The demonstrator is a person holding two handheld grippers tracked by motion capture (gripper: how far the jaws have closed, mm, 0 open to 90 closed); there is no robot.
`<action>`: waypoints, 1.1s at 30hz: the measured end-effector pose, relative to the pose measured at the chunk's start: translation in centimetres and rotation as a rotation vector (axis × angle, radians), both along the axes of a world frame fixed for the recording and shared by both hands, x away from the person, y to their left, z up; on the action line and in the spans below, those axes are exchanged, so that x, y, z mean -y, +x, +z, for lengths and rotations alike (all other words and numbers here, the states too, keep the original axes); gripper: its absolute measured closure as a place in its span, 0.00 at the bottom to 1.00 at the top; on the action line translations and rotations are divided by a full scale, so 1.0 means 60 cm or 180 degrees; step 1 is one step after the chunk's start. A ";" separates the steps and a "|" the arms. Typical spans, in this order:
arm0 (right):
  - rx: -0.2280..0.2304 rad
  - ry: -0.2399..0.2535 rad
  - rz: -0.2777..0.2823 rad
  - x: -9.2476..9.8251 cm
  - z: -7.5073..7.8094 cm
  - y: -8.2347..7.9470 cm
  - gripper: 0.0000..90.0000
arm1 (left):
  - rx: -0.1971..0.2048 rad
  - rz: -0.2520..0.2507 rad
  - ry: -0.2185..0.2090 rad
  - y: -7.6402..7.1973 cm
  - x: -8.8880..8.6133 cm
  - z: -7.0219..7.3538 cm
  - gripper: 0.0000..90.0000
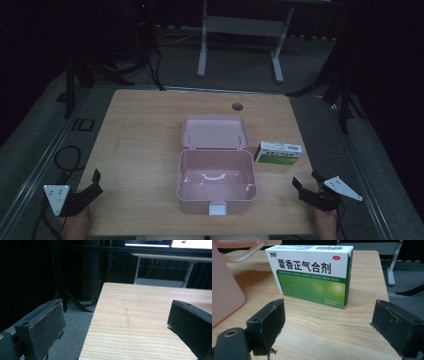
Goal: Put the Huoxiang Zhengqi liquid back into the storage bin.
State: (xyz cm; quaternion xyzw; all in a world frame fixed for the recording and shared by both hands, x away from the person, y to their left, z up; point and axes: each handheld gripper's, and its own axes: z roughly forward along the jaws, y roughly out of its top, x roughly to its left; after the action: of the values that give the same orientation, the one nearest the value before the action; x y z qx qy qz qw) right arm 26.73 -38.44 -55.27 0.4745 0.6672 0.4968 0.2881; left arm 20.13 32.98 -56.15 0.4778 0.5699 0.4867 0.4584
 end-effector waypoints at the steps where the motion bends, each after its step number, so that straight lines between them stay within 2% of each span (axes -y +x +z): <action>1: -0.0011 -0.0001 -0.0009 0.000 0.000 0.001 0.14 | 0.0017 0.0023 -0.0049 0.000 -0.003 0.000 0.01; 5: -0.0052 0.0028 -0.0013 0.002 0.000 0.003 0.14 | -0.0002 0.0016 -0.0032 0.002 -0.003 0.000 0.01; 10: -0.0153 0.0141 0.0000 0.007 -0.001 0.007 0.14 | -0.0017 0.0028 -0.0014 0.002 -0.002 0.000 0.01; 12: -0.0292 0.0177 0.0131 0.010 -0.001 0.013 0.14 | -0.0005 0.0023 -0.0058 0.002 -0.005 0.000 0.01; 14: -0.0395 0.0101 0.0394 0.011 -0.001 0.018 0.15 | -0.0005 0.0022 -0.0093 0.001 -0.007 0.000 0.01; 16: -0.0478 0.0024 0.0557 0.014 -0.001 0.022 0.15 | 0.0002 0.0020 -0.0110 0.001 -0.008 0.000 0.01; 17: -0.0497 -0.0042 0.0752 0.014 -0.001 0.025 0.15 | -0.0006 0.0018 -0.0110 0.001 -0.008 0.000 0.01; 19: -0.0628 -0.0107 0.0945 0.014 -0.001 0.031 0.16 | -0.0010 0.0004 -0.0103 0.001 -0.008 0.000 0.01; 21: -0.0764 -0.0142 0.1376 0.010 -0.001 0.038 0.16 | -0.0021 -0.0021 -0.0101 0.001 -0.007 0.000 0.01; 23: -0.0909 -0.0291 0.1716 0.001 0.002 0.045 0.16 | -0.0009 -0.0012 -0.0080 0.001 -0.006 0.000 0.01; 26: -0.0979 -0.0375 0.2039 -0.008 0.011 0.051 0.16 | -0.0017 -0.0029 -0.0072 0.001 -0.005 0.000 0.01; 27: -0.0984 -0.0463 0.2135 -0.012 0.015 0.053 0.16 | -0.0020 -0.0041 -0.0061 0.001 -0.004 0.000 0.01; 29: -0.1066 -0.0749 0.2267 -0.023 0.023 0.057 0.17 | -0.0026 -0.0055 -0.0046 0.001 -0.004 0.000 0.01; 31: -0.1172 -0.0964 0.2394 -0.032 0.027 0.060 0.17 | -0.0027 -0.0064 -0.0039 0.001 -0.003 0.000 0.01; 33: -0.1302 -0.1291 0.2525 -0.046 0.031 0.063 0.17 | -0.0023 -0.0068 -0.0040 0.001 -0.003 0.000 0.01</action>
State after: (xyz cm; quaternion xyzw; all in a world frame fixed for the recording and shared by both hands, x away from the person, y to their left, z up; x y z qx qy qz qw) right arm 30.50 -35.66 -53.40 0.2059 0.9227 0.3249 0.0262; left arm 20.20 33.19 -56.14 0.4827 0.5695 0.4764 0.4644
